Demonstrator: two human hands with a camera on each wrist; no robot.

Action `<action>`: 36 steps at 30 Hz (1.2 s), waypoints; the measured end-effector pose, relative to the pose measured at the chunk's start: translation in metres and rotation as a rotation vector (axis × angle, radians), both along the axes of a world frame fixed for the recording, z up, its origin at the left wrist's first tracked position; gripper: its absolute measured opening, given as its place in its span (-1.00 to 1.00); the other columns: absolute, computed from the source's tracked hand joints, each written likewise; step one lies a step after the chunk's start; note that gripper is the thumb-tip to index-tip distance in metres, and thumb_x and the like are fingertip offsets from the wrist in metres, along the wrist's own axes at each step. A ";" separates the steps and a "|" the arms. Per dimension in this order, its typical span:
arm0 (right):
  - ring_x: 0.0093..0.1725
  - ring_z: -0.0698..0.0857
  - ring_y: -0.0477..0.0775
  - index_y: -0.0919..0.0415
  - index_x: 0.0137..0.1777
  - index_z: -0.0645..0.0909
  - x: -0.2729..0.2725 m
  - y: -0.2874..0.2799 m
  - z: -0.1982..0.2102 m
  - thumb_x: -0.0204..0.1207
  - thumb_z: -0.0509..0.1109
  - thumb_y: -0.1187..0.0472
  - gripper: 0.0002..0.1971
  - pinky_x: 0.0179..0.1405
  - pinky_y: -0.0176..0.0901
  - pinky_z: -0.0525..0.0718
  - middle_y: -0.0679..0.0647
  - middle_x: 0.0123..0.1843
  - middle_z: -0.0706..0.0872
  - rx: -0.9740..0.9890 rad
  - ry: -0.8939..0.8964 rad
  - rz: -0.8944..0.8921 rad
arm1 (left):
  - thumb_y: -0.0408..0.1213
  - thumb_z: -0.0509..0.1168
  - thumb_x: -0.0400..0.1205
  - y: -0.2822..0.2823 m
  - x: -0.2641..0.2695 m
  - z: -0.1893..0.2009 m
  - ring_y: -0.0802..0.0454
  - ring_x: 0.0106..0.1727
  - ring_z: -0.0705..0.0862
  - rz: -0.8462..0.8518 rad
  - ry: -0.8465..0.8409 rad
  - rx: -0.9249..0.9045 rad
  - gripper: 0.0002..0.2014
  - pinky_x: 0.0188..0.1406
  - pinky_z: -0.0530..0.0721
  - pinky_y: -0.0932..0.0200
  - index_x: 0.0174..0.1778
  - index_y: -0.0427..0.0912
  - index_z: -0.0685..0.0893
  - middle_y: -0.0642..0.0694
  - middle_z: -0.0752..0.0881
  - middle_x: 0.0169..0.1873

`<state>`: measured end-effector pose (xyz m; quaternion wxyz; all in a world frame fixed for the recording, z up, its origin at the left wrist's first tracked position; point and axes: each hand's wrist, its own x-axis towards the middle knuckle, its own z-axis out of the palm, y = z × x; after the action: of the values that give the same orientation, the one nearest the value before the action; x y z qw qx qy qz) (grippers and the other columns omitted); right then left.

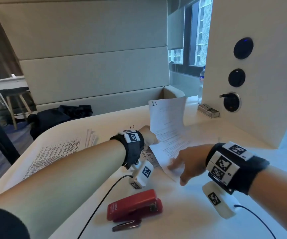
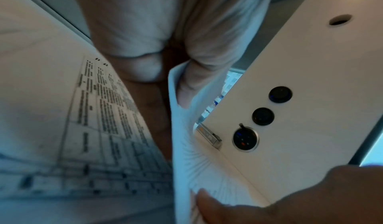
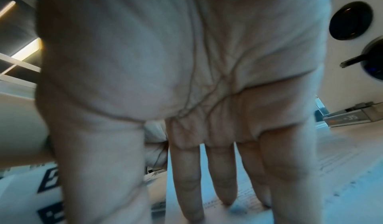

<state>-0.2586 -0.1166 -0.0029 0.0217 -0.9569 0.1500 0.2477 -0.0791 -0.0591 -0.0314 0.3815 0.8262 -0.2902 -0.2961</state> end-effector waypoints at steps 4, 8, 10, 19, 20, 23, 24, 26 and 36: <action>0.64 0.21 -0.02 -0.35 0.53 0.37 -0.002 -0.005 -0.004 0.51 0.37 -0.18 -0.44 0.60 0.10 0.10 -0.30 0.66 0.20 0.072 -0.031 -0.018 | -0.27 0.31 0.67 0.003 -0.005 0.007 -0.14 0.10 0.64 -0.019 -0.158 -0.003 -0.63 0.05 0.60 0.15 0.39 -0.26 0.55 -0.03 0.61 0.22; 0.63 0.25 -0.03 -0.19 0.51 0.47 -0.008 -0.015 -0.006 0.58 0.34 -0.12 -0.52 0.60 0.02 0.10 -0.31 0.65 0.22 0.177 -0.172 -0.099 | -0.31 0.34 0.64 0.012 0.005 0.008 -0.09 0.31 0.57 0.060 -0.053 -0.220 -0.49 0.37 0.48 0.02 0.52 -0.25 0.43 -0.10 0.57 0.38; 0.64 0.24 0.00 -0.14 0.55 0.42 -0.010 -0.022 -0.008 0.59 0.33 -0.12 -0.48 0.60 -0.02 0.11 -0.20 0.66 0.25 0.170 -0.262 -0.140 | -0.38 0.33 0.64 0.024 0.007 0.019 -0.21 0.46 0.49 0.116 -0.048 -0.313 -0.48 0.47 0.46 -0.11 0.54 -0.28 0.40 -0.23 0.51 0.47; 0.53 0.41 0.16 0.21 0.61 0.33 -0.007 -0.028 0.003 0.64 0.28 -0.07 -0.39 0.48 -0.06 0.32 0.16 0.57 0.43 0.274 -0.588 -0.485 | -0.57 0.21 0.67 0.094 0.007 0.052 -0.16 0.09 0.71 0.205 0.245 -0.675 -0.65 -0.28 0.82 0.01 0.33 -0.19 0.57 -0.14 0.71 0.17; 0.42 0.52 0.20 0.25 0.59 0.33 -0.003 -0.026 0.003 0.66 0.25 -0.04 -0.42 0.41 -0.02 0.43 0.22 0.48 0.51 0.339 -0.633 -0.538 | -0.56 0.22 0.67 0.102 0.006 0.053 -0.13 0.09 0.72 0.213 0.259 -0.694 -0.65 -0.29 0.82 0.04 0.32 -0.17 0.58 -0.13 0.72 0.17; -0.03 0.73 0.25 0.34 0.43 0.47 0.007 -0.008 0.003 0.70 0.22 0.12 -0.60 0.10 0.07 0.70 0.26 0.16 0.68 1.018 -0.774 -0.687 | -0.55 0.22 0.67 0.122 0.001 0.054 -0.07 0.07 0.73 0.219 0.270 -0.717 -0.66 -0.24 0.82 0.07 0.29 -0.12 0.59 -0.08 0.73 0.14; -0.09 0.76 0.28 0.38 0.38 0.49 0.007 -0.001 0.005 0.70 0.19 0.17 -0.64 0.03 0.07 0.74 0.29 0.10 0.71 1.283 -0.822 -0.750 | -0.54 0.23 0.67 0.127 -0.002 0.054 -0.06 0.07 0.73 0.216 0.267 -0.710 -0.67 -0.21 0.81 0.07 0.28 -0.10 0.60 -0.05 0.74 0.11; -0.06 0.78 0.35 0.39 0.25 0.49 0.006 0.014 0.010 0.68 0.14 0.26 -0.74 -0.04 0.10 0.77 0.34 0.03 0.75 1.581 -0.882 -0.762 | -0.54 0.23 0.67 0.138 -0.005 0.055 -0.03 0.06 0.74 0.212 0.266 -0.707 -0.68 -0.17 0.80 0.05 0.22 -0.07 0.63 0.00 0.76 0.04; -0.16 0.78 0.24 0.35 0.10 0.57 0.006 0.065 0.039 0.59 0.31 0.35 -0.86 -0.22 0.08 0.82 0.31 -0.07 0.75 1.541 -1.215 -0.624 | -0.47 0.38 0.59 0.188 -0.007 0.068 -0.12 -0.09 0.77 0.380 0.277 -0.755 -0.79 -0.34 0.75 0.07 0.10 -0.16 0.69 -0.17 0.79 0.03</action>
<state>-0.2523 -0.0519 0.0358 0.7652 -0.5654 0.1558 -0.2655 -0.0857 0.1294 0.0365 0.7395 0.6201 -0.1672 -0.2019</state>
